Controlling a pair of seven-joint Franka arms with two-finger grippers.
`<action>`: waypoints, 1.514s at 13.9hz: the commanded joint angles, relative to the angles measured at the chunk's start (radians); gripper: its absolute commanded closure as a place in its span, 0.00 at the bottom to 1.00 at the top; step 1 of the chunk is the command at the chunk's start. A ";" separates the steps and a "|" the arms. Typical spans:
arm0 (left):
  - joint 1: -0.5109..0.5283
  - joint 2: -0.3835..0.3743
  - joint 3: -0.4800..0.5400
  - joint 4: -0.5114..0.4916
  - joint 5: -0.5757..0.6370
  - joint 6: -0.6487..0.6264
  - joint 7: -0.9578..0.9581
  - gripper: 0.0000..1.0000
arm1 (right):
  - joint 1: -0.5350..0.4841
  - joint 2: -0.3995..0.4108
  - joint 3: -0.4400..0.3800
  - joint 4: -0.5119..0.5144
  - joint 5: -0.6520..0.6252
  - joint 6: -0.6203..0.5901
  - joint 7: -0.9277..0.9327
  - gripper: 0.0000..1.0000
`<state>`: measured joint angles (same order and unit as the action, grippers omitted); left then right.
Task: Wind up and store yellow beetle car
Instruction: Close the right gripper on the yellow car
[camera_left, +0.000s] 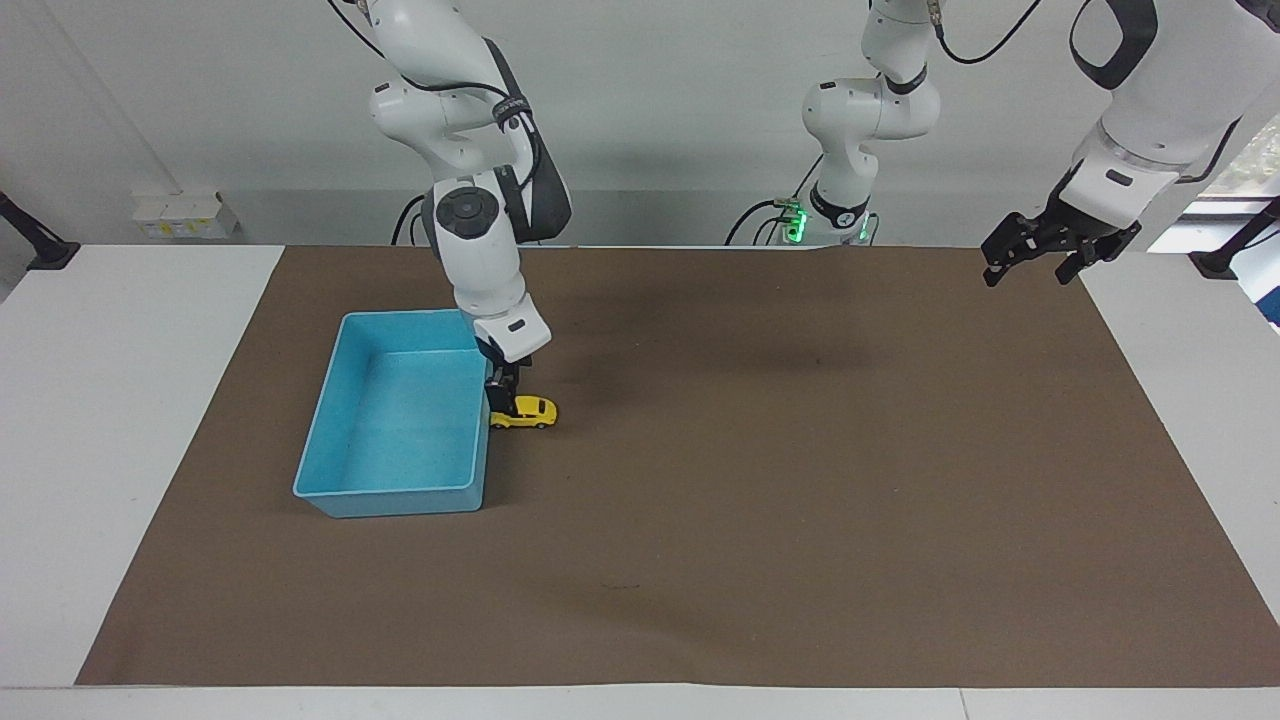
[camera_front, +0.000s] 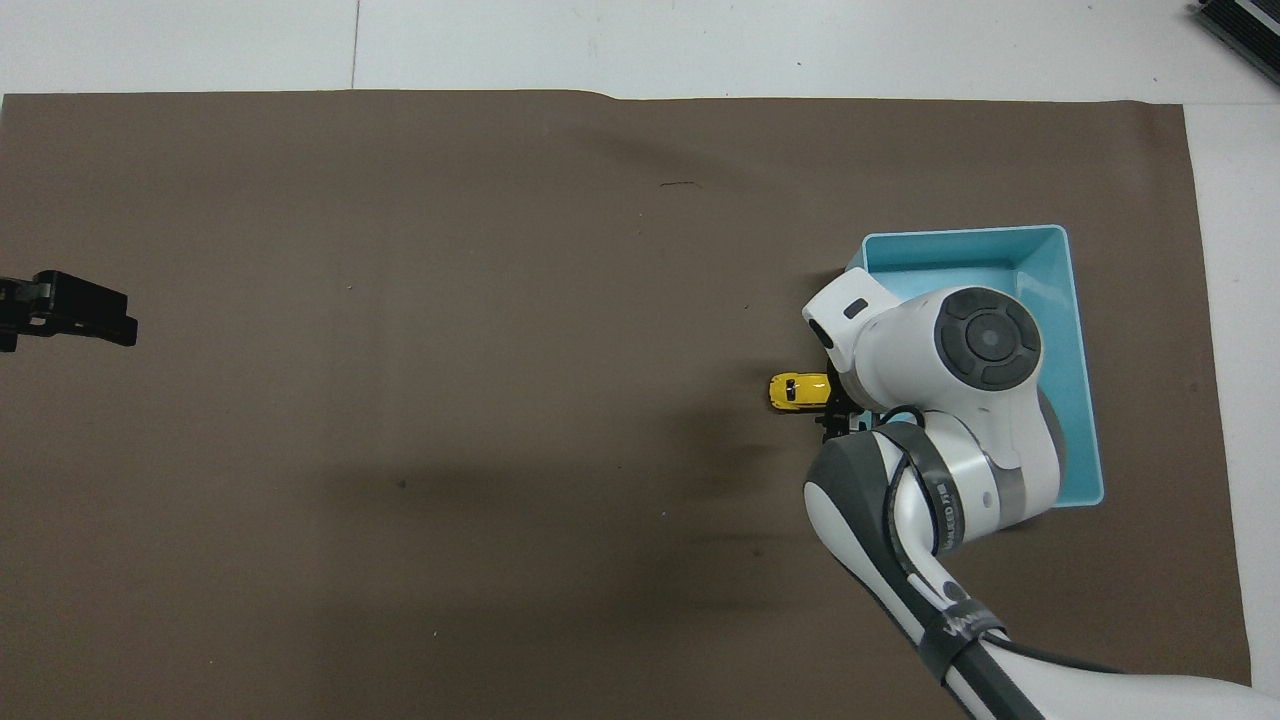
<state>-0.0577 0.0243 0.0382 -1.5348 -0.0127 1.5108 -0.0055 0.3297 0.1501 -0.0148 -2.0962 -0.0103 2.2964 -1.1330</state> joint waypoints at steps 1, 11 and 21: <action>0.007 -0.018 -0.004 -0.008 0.017 -0.015 -0.001 0.00 | 0.002 0.025 -0.001 -0.008 -0.025 0.043 -0.021 0.01; 0.007 -0.018 -0.004 -0.008 0.017 -0.017 -0.001 0.00 | -0.003 0.057 -0.001 -0.062 -0.027 0.136 -0.024 0.21; 0.007 -0.018 -0.004 -0.008 0.017 -0.017 -0.001 0.00 | -0.003 0.065 -0.001 -0.051 -0.027 0.140 -0.021 0.85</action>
<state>-0.0577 0.0243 0.0383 -1.5348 -0.0127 1.5107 -0.0055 0.3339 0.2087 -0.0178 -2.1478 -0.0245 2.4153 -1.1332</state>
